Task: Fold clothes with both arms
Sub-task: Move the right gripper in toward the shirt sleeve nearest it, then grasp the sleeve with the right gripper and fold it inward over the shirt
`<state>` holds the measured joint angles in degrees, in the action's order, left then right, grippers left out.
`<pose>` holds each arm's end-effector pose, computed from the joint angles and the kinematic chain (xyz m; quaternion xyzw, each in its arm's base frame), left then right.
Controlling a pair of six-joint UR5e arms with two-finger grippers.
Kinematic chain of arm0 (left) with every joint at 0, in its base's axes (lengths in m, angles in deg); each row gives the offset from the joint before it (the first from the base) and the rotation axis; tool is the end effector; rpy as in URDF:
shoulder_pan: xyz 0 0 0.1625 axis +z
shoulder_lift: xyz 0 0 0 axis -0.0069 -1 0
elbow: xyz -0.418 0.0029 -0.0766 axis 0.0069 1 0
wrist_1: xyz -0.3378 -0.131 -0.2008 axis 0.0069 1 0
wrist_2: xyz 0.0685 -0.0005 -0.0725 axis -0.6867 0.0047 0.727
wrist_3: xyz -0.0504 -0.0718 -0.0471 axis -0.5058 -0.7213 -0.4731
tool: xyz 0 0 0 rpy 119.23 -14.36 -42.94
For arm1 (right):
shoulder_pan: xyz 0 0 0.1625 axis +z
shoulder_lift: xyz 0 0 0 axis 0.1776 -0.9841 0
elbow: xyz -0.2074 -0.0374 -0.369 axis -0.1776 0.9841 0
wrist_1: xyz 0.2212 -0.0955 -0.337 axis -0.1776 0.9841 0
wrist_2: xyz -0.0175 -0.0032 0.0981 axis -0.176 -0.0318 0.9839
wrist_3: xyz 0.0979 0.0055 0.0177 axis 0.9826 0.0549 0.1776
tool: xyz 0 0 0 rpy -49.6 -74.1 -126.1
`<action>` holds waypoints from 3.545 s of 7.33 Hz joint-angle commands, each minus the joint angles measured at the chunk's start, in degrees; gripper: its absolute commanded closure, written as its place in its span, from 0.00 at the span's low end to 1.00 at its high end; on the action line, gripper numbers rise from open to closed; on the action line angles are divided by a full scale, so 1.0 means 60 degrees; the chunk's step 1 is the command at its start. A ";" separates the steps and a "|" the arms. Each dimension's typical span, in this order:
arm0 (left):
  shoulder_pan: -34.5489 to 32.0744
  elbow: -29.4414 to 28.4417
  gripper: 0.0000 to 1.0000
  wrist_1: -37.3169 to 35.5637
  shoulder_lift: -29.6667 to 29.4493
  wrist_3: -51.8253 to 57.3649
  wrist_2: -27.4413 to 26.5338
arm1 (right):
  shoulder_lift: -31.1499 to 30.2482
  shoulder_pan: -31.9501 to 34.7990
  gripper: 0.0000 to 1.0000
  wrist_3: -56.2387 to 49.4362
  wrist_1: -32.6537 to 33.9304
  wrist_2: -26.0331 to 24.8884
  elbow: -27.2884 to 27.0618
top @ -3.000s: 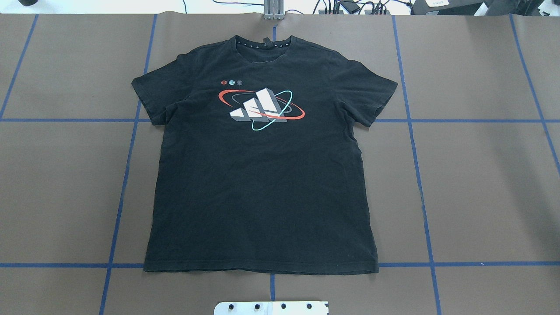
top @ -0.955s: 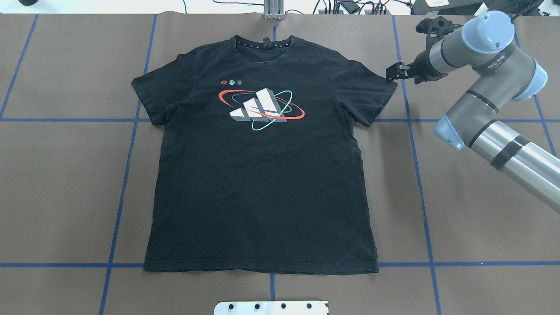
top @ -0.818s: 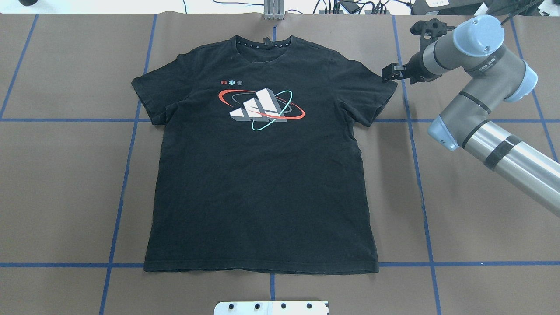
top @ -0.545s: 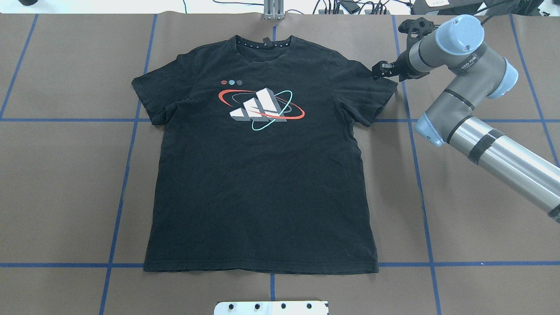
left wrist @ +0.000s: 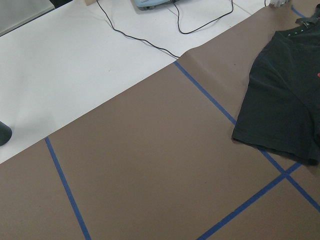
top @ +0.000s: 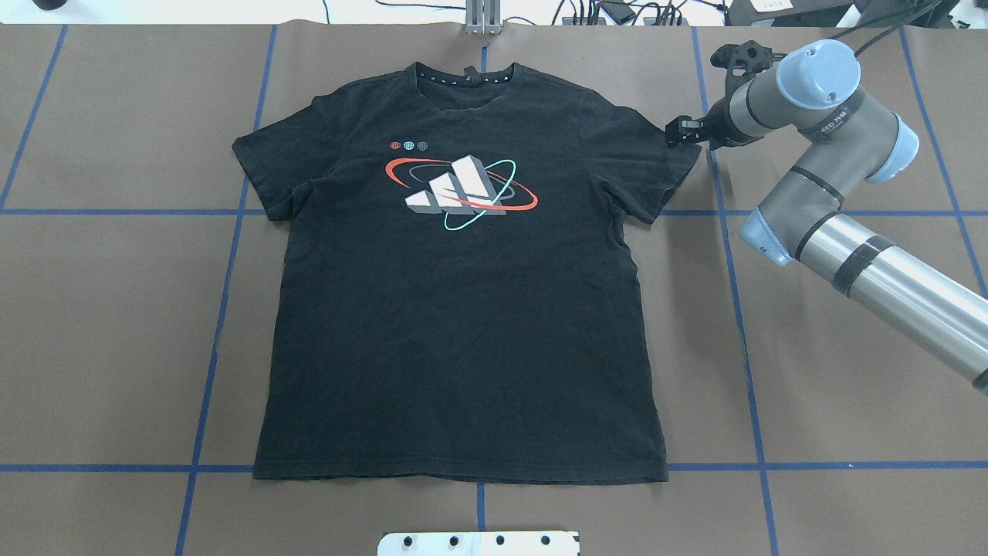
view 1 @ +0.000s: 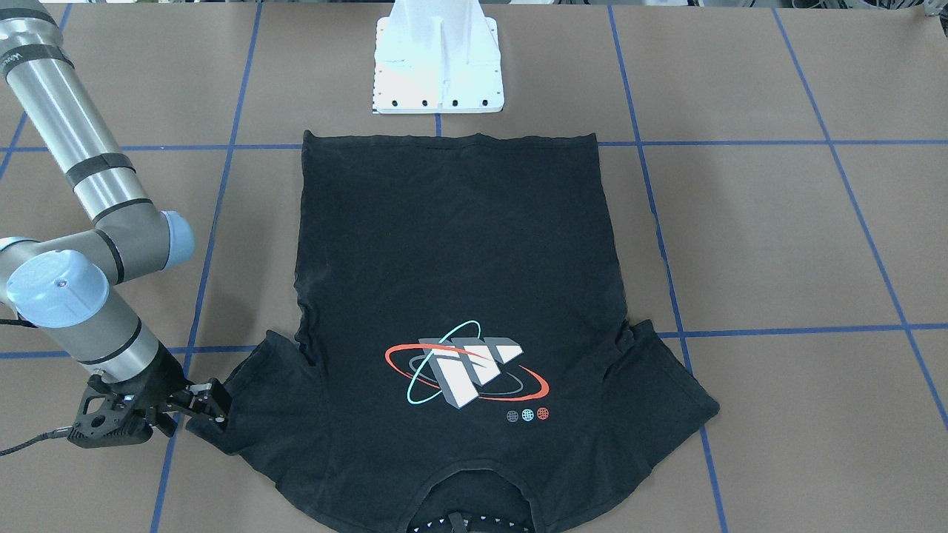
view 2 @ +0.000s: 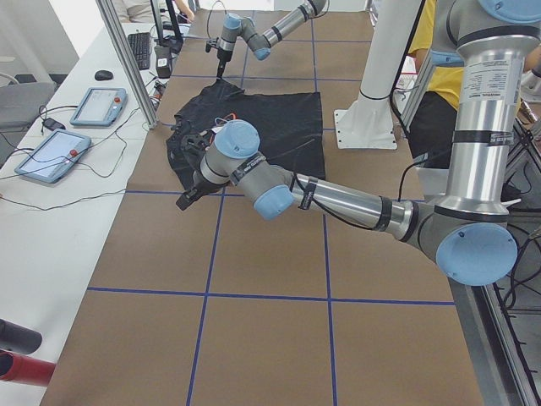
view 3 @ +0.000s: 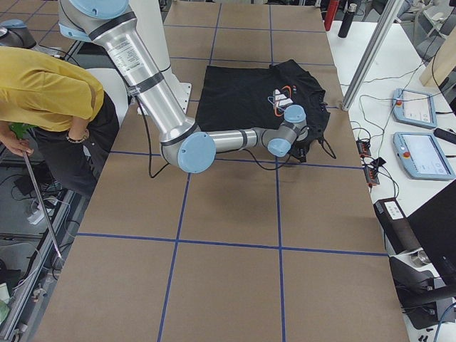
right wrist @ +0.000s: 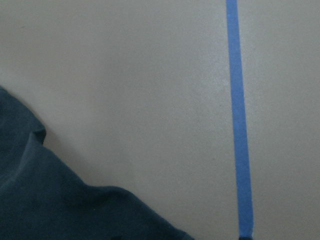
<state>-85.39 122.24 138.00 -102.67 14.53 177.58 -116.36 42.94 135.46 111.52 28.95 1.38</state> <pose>-0.0260 -0.5198 0.4621 0.3646 0.3658 0.1622 0.8408 -0.3808 -0.6684 0.4749 0.1651 -0.4259 0.0698 0.8868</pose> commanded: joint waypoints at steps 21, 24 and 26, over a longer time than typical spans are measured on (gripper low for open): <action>0.0001 -0.0155 0.00 0.0000 0.0015 0.0000 0.0014 | 0.3939 -0.1713 1.00 0.3027 0.3241 -0.2395 0.0885; 0.0001 -0.0184 0.00 0.0000 0.0015 0.0000 0.0029 | 0.4133 -0.2048 0.01 0.3087 0.3182 -0.2978 0.1124; 0.0001 -0.0300 0.00 0.0014 0.0000 -0.0116 -0.0044 | 0.4323 -0.1992 0.00 0.2999 0.3313 -0.2765 0.1109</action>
<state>-85.39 120.92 137.98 -102.63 14.32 177.57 -91.09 30.88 153.78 130.84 11.71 8.07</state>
